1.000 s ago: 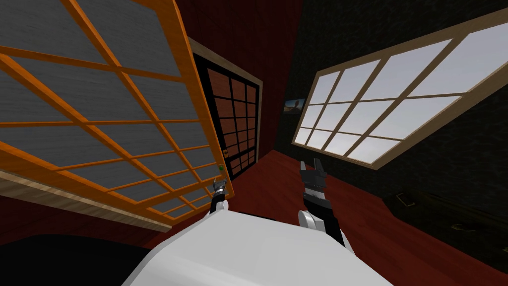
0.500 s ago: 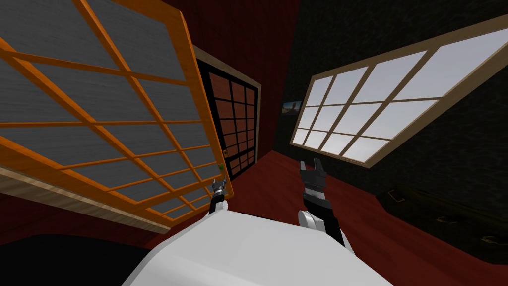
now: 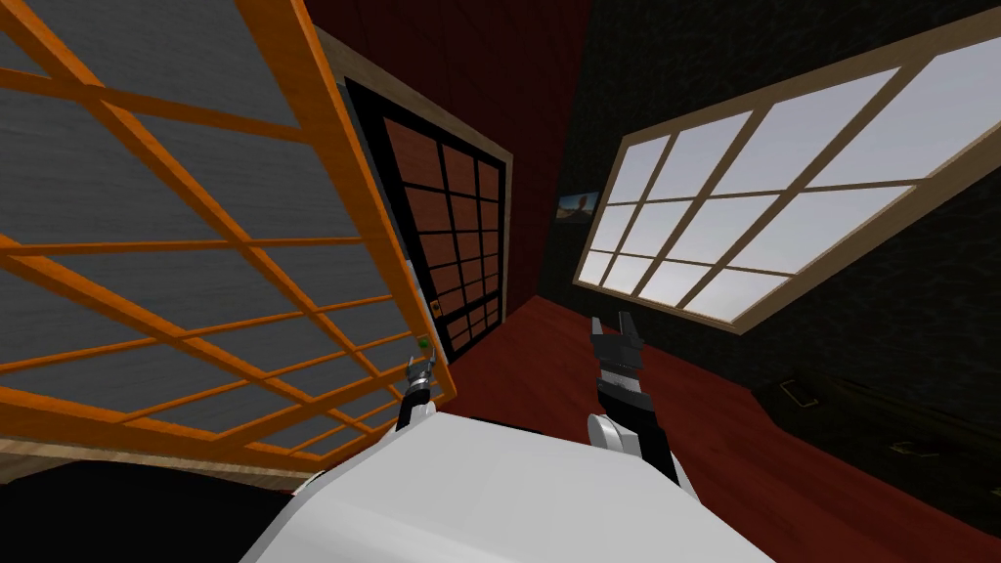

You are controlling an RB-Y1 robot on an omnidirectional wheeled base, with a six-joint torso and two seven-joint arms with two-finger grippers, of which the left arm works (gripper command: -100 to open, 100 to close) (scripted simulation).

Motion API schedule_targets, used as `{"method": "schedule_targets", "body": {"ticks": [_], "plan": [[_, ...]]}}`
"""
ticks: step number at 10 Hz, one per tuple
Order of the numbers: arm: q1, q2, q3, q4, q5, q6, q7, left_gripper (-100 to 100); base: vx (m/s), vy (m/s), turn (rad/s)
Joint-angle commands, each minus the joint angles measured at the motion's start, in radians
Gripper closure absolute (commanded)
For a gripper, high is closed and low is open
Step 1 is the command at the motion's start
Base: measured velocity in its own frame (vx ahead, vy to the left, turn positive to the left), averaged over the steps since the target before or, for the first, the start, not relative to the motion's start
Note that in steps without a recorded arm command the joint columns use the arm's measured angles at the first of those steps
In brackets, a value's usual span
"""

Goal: Pull the door open

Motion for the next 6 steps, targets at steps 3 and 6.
{"method": "schedule_targets", "body": {"ticks": [3,6], "plan": [[0.045,0.067,-0.006,-0.004,0.004,-0.002,0.08,-100,0.151,0.005,-0.023],[0.058,0.097,-0.009,0.005,0.005,-0.007,0.117,-100,0.145,0.001,-0.014]]}}
